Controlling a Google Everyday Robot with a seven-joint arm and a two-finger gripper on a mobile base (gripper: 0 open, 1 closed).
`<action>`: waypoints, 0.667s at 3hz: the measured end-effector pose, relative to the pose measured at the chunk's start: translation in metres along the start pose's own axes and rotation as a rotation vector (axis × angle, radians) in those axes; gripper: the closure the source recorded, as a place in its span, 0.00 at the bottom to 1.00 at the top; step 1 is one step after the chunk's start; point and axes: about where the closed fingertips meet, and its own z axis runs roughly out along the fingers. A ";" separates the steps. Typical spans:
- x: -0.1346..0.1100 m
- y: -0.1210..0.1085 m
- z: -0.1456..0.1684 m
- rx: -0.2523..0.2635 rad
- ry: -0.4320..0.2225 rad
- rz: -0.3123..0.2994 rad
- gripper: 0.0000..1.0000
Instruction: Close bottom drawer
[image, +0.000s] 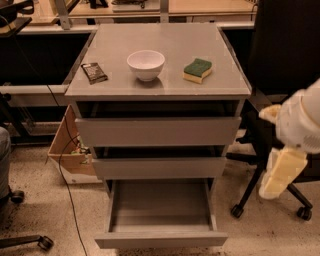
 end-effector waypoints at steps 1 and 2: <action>0.018 0.029 0.084 -0.067 -0.068 0.005 0.00; 0.025 0.058 0.171 -0.137 -0.125 0.017 0.00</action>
Offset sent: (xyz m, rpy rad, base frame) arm -0.0223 0.0584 -0.2962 0.2518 0.1506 0.0629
